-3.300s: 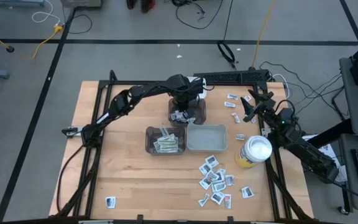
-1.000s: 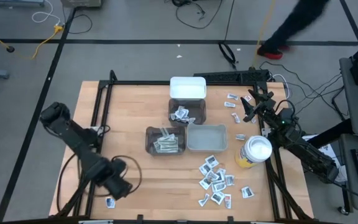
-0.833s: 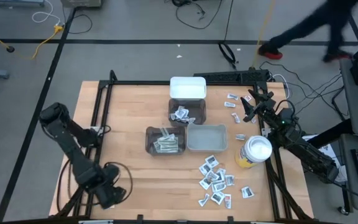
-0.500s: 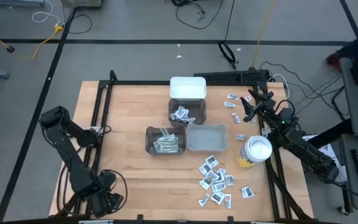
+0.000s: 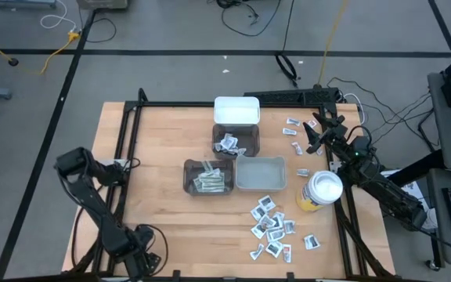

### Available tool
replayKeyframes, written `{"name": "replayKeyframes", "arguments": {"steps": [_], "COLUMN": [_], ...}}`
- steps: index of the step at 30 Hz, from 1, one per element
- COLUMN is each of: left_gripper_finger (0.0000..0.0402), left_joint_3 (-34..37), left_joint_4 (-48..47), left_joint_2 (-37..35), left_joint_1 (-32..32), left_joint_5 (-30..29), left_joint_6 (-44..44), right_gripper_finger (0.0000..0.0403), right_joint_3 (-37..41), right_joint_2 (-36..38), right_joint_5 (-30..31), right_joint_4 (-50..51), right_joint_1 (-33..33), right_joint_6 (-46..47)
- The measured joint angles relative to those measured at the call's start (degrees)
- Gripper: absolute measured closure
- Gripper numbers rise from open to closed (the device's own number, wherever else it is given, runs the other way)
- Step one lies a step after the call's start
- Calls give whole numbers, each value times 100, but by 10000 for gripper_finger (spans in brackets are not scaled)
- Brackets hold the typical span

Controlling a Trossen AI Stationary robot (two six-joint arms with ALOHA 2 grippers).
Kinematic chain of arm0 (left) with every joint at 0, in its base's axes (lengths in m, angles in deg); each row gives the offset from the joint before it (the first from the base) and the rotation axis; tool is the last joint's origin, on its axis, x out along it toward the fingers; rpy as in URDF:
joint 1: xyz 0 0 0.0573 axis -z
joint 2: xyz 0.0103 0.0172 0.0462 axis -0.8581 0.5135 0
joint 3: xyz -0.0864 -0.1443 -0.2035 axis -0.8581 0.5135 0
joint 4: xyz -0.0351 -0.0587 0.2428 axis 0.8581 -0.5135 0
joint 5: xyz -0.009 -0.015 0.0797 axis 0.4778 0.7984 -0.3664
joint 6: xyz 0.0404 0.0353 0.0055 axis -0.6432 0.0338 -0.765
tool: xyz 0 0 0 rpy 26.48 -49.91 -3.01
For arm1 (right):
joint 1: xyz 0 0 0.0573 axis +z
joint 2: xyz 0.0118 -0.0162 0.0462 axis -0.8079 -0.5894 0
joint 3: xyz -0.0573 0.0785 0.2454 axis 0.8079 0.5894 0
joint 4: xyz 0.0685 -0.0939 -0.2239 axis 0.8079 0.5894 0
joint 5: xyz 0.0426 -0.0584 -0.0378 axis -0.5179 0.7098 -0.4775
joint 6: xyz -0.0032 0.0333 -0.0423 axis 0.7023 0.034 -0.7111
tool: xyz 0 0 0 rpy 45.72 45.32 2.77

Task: Pick & Place First Aid Supplies
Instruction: Put the white alcohol pad into the top black bin

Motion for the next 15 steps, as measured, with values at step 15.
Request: {"name": "replayKeyframes", "arguments": {"steps": [15], "left_gripper_finger": [66], "left_joint_3": [410], "left_joint_4": [956], "left_joint_2": [220], "left_joint_1": [-11], "left_joint_5": [2], "left_joint_6": [-190], "right_gripper_finger": [140], "right_joint_3": [1], "right_joint_2": [0], "right_joint_5": [-1], "right_joint_4": [0], "right_joint_1": [1], "right_joint_6": [0]}}
